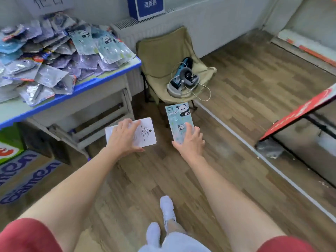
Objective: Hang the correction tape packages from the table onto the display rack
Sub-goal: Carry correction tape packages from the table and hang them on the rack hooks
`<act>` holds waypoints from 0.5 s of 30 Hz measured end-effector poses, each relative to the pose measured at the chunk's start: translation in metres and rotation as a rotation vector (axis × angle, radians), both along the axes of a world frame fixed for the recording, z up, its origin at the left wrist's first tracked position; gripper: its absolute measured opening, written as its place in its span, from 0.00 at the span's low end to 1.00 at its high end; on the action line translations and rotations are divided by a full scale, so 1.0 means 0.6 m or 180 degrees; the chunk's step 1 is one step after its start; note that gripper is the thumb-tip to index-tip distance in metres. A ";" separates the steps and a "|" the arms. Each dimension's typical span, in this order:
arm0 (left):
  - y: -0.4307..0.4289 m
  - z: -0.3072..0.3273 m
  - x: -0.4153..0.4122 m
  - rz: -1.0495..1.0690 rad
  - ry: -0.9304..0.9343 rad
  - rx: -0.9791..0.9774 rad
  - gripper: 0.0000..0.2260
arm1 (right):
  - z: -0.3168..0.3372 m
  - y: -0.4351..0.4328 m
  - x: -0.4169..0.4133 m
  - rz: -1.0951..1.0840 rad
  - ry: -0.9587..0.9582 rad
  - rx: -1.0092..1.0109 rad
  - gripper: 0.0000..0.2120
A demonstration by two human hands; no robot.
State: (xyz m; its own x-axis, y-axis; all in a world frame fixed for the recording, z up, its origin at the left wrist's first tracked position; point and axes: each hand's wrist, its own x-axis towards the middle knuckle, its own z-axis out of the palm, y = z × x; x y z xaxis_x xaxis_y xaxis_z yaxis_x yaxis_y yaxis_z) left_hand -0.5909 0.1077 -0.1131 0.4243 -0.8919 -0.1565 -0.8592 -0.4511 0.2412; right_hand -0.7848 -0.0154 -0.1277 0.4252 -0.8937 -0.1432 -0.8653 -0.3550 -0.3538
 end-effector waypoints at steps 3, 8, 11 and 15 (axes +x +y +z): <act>-0.033 -0.003 -0.077 -0.0353 0.0063 -0.0092 0.45 | 0.000 0.015 -0.102 -0.0387 0.0021 0.0018 0.36; -0.102 0.006 -0.223 -0.0943 0.0068 -0.0046 0.44 | 0.004 0.034 -0.293 -0.1073 0.0064 0.0099 0.36; -0.158 0.021 -0.331 -0.1289 0.0097 -0.0171 0.44 | 0.008 0.023 -0.414 -0.1511 0.0079 0.0078 0.38; -0.231 0.040 -0.494 -0.1726 0.0045 -0.0174 0.46 | 0.018 -0.005 -0.572 -0.1900 0.0012 0.0009 0.39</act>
